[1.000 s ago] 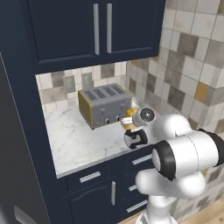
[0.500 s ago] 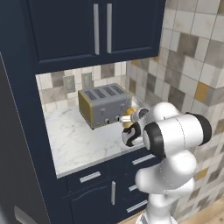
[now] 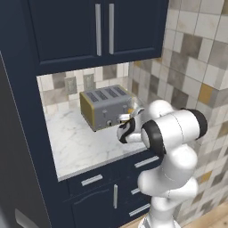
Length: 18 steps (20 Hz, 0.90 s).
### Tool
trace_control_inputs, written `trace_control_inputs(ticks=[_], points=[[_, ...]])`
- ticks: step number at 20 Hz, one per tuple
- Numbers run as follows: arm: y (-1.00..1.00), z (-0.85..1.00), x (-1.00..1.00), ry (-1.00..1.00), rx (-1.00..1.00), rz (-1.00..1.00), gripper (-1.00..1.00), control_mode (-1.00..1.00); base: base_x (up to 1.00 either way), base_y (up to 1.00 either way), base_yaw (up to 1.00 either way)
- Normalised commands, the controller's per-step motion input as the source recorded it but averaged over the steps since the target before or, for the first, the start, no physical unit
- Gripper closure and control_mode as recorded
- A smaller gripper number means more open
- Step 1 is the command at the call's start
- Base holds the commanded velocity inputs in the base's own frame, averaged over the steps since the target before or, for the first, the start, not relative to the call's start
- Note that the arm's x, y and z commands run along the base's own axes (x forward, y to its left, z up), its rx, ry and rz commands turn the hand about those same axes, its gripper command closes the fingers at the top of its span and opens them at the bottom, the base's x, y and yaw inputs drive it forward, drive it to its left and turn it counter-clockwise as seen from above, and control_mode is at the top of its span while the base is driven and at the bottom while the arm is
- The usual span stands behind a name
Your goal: Move the lemon and lemon wedge from the top shelf to the second highest shelf to make space. Then, place the pitcher from the counter on the cleared top shelf.
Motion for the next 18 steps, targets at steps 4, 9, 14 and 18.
trace_control_inputs(ticks=[4,9,14,18], points=[[0.00,-0.10,0.12,-0.01,0.00,0.00,1.00,-1.00,0.00,0.00,0.00],[0.00,0.00,0.00,0.00,0.00,0.00,1.00,-1.00,0.00,0.00,0.00],[0.00,0.45,-0.41,0.01,0.00,0.03,1.00,-1.00,0.00,0.00,0.00],[-0.01,0.83,-0.58,0.00,0.00,0.08,1.00,-1.00,0.00,0.00,0.00]])
